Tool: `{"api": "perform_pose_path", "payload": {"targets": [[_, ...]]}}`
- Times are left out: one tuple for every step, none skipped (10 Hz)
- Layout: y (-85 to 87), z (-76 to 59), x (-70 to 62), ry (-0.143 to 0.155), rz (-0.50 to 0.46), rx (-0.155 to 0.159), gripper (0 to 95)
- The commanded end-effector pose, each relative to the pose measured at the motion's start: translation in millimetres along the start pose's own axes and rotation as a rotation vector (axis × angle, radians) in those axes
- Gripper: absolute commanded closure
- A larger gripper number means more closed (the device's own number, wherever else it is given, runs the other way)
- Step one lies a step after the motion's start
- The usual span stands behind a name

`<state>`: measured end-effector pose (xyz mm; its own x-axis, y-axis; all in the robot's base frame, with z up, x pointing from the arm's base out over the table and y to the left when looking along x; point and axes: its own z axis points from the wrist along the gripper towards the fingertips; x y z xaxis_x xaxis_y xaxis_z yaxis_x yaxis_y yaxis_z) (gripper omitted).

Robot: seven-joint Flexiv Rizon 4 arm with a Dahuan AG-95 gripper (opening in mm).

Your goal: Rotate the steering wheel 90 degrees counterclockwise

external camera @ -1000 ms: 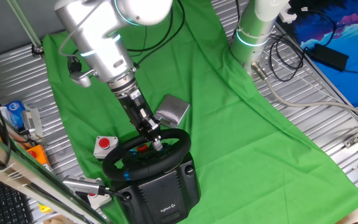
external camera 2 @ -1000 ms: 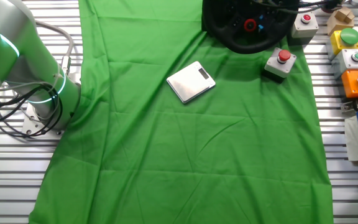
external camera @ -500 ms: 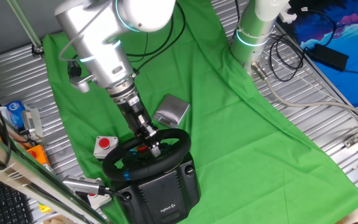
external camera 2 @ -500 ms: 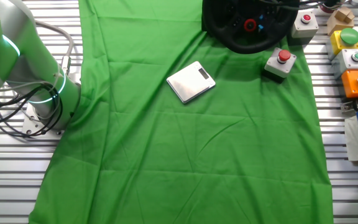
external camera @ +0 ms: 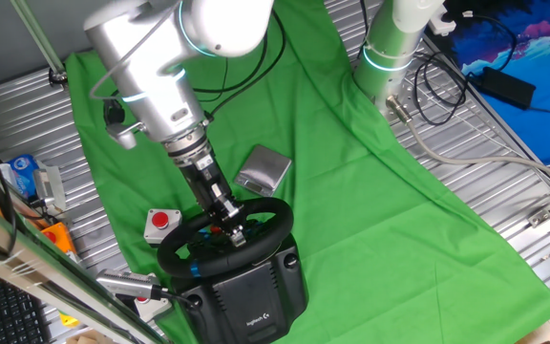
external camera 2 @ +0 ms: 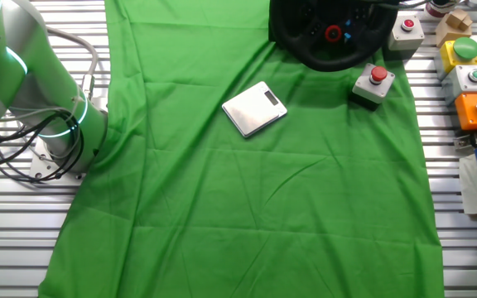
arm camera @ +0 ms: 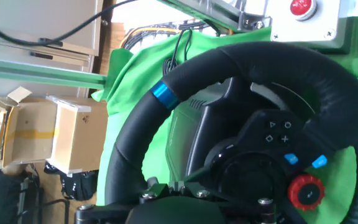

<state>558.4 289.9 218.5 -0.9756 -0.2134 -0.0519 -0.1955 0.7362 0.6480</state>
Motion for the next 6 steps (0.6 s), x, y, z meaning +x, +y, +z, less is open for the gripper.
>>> {"api": "perform_pose_path", "payload": {"targets": [[0.1, 1.9, 4.5, -0.004, -0.008, 0.002, 95.0], [0.0, 4.3, 8.3, -0.008, -0.012, 0.002, 95.0], [0.4, 4.2, 10.3, -0.008, -0.012, 0.001, 95.0], [0.7, 3.4, 12.8, -0.006, -0.019, 0.006, 95.0], [0.8, 5.0, 15.4, -0.008, -0.021, 0.007, 95.0], [0.7, 7.1, 18.0, -0.012, -0.025, 0.007, 95.0]]}}
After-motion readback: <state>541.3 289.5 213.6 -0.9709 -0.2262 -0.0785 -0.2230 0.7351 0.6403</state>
